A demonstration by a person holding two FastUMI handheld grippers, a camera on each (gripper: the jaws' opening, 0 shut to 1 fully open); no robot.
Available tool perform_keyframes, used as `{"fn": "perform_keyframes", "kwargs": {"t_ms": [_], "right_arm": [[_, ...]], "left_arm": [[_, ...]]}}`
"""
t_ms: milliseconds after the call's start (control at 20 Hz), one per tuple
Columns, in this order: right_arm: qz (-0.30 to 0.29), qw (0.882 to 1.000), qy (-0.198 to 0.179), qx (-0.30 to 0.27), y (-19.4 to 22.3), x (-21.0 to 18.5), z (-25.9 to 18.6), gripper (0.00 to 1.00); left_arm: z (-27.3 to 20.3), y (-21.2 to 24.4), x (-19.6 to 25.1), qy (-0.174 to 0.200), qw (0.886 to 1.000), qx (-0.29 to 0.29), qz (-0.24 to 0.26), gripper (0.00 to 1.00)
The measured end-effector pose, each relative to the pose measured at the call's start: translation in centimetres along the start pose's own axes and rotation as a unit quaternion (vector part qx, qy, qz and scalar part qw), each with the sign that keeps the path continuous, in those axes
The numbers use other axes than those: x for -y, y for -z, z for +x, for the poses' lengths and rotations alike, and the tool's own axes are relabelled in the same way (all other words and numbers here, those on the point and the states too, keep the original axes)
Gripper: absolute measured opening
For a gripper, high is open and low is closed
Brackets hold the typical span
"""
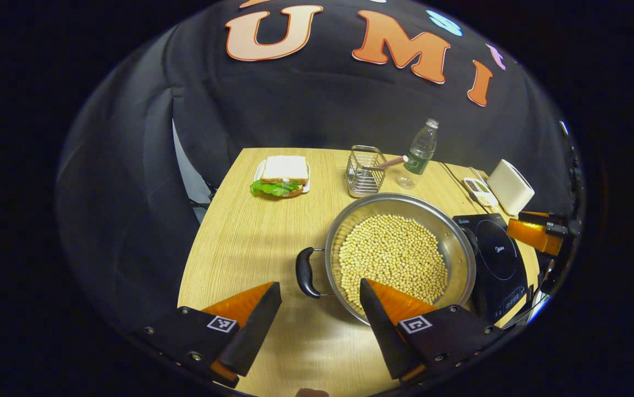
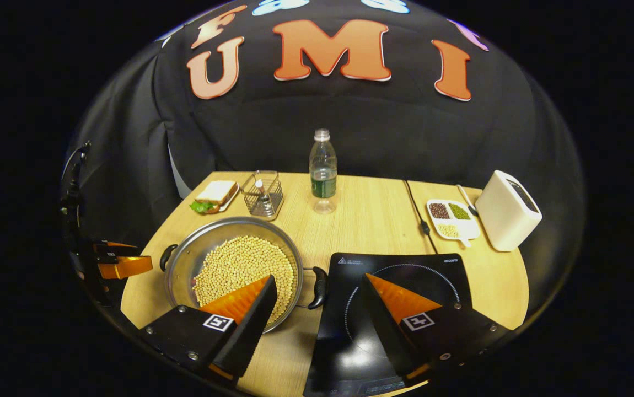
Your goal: First push the handle of the pot to place it horizontally, then grasp the pot with both hands and set it on the induction cooktop.
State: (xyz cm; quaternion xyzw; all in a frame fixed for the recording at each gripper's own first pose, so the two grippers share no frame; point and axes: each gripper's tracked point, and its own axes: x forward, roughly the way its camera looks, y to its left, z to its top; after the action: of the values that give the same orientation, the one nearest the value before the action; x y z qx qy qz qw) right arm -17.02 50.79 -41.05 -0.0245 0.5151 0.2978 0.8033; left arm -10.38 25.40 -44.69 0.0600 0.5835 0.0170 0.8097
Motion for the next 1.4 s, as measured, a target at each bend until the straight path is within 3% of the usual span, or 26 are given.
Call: {"fn": "perform_keyframes", "kwargs": {"t_ms": [400,700,800,900,950,1200,1400], "right_arm": [[0.005,0.997,0.011,-0.073,2.9,-1.5,5.2,0.89],[0.013,0.994,0.028,-0.104,4.3,-1.0,7.3,0.74],[0.018,0.993,0.031,-0.109,4.3,-0.8,7.4,0.65],[0.012,0.993,0.03,-0.111,4.5,-1.0,7.7,0.65],[0.002,0.994,0.026,-0.108,4.5,-1.2,7.9,0.65],[0.0,0.993,-0.006,-0.121,4.6,-2.9,8.5,0.65],[0.022,0.99,-0.01,-0.138,5.2,-2.9,9.6,0.65]], "left_arm": [[4.6,0.4,0.1,0.025,0.999,-0.025,0.011,0.91],[7.7,1.5,0.1,0.026,0.999,-0.046,0.0,0.91],[8.0,1.8,-0.2,0.024,0.998,-0.052,0.002,0.9],[8.4,1.8,-0.6,0.019,0.998,-0.052,0.003,0.88],[8.5,2.0,-0.8,0.019,0.998,-0.055,0.002,0.81],[9.1,2.8,-0.6,0.007,0.997,-0.07,-0.011,0.78],[9.2,3.3,-1.2,0.006,0.997,-0.071,-0.021,0.79]]}}
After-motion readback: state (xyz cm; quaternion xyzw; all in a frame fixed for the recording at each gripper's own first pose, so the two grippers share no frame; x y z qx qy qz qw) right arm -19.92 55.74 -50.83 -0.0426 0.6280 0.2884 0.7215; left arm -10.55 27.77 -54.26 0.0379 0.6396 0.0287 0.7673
